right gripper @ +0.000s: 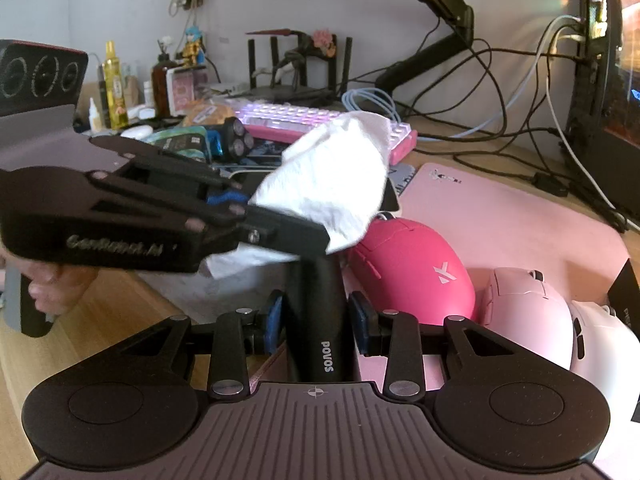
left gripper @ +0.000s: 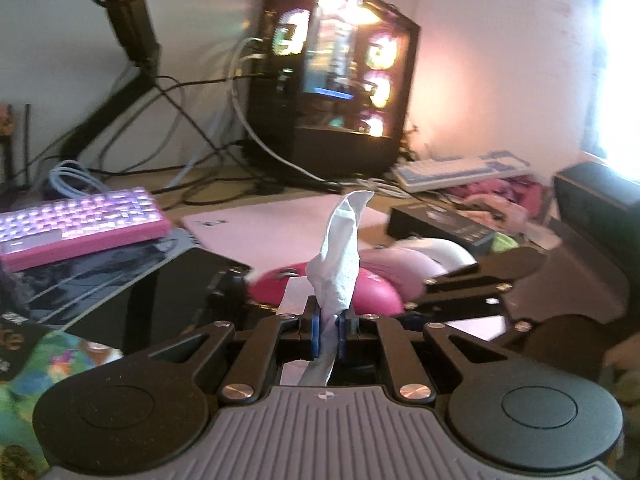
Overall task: Clean container
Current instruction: 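Rub the tissue back and forth along the black device with the left gripper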
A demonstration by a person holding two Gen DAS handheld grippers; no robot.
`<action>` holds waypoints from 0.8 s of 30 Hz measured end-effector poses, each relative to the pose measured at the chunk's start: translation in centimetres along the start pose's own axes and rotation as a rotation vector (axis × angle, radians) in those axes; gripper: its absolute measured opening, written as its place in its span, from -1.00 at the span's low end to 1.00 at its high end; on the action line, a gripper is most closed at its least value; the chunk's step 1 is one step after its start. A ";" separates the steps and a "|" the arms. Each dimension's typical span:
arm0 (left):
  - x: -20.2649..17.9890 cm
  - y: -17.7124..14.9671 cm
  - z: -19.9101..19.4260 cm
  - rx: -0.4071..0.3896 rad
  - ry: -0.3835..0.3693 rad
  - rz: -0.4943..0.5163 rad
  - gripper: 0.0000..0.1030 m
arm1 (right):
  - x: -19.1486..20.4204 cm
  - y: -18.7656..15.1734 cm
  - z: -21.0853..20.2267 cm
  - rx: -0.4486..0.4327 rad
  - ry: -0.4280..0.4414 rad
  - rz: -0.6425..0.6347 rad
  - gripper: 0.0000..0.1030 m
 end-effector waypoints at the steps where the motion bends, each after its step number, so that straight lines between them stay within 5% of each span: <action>1: 0.2 0.1 -0.1 -0.005 0.020 -0.003 -0.77 | 0.0 0.0 0.0 0.000 0.000 0.000 -0.24; 8: 0.5 0.4 -0.2 -0.006 0.059 0.003 -0.76 | 0.3 -0.1 -0.1 0.000 0.000 0.001 -0.24; 24: -2.6 -0.6 -0.1 0.032 -0.135 0.058 -0.76 | -1.0 0.2 0.1 0.000 0.003 0.003 -0.24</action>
Point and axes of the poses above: each gripper's, at about its wrist camera, not at the fingertips, and z roughly the way its jaws point, x to its left, y to its top, the point moved 7 cm from there along z, roughly the way its jaws point, and after that the axes turned 3 degrees about -z, right-handed, at the moved point
